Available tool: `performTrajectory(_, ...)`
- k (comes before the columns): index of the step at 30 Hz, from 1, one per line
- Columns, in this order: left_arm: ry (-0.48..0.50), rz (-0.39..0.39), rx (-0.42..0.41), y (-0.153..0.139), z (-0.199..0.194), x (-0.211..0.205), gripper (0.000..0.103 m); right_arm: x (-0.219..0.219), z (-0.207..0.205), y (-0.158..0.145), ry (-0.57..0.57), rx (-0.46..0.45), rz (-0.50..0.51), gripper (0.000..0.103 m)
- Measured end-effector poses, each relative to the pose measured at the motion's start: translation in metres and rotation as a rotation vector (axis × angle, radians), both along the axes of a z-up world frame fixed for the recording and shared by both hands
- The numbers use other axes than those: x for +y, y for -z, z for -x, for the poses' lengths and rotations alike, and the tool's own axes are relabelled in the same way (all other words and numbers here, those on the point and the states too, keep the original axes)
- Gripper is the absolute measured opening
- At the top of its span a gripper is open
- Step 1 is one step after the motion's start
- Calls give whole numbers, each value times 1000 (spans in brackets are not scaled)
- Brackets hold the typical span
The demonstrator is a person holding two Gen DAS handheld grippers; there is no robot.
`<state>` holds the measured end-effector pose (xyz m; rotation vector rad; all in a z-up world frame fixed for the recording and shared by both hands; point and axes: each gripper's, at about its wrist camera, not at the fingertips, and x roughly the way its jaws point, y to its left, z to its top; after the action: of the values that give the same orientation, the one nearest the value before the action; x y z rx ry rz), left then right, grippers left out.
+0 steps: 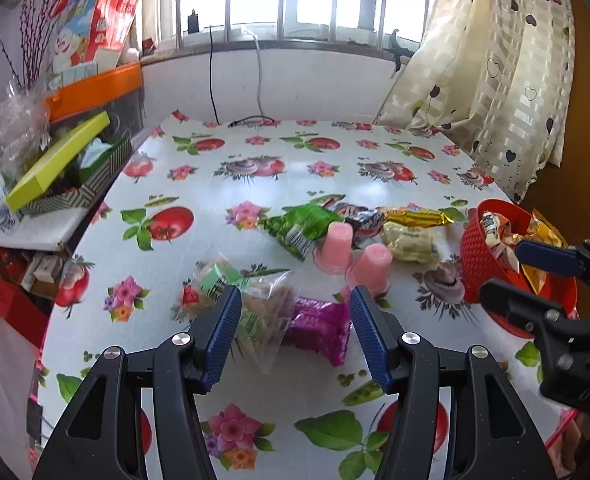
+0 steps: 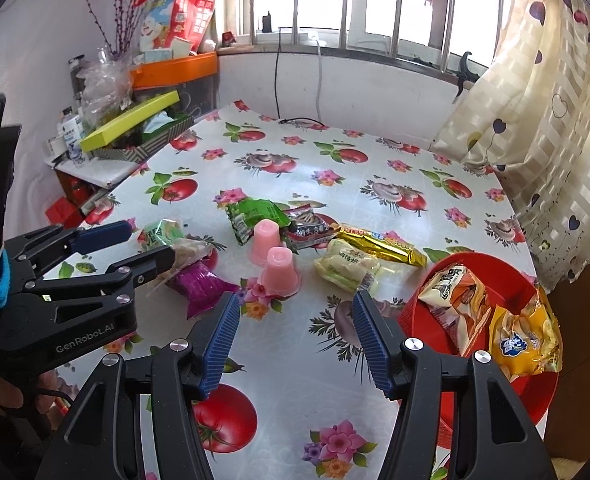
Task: Organize snacks
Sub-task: 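Withdraw both tools from the basket toward the remaining snacks, then grasp the clear green-labeled snack bag with the left tool while the right tool grasps a pink jelly cup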
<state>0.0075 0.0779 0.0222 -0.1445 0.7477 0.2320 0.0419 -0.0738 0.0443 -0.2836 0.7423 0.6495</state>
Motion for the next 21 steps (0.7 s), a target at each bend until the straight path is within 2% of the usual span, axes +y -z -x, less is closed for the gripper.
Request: performTrajectory(21,-7,132,37,32,-9,52,57,14,-21,25,-7,82,10,56)
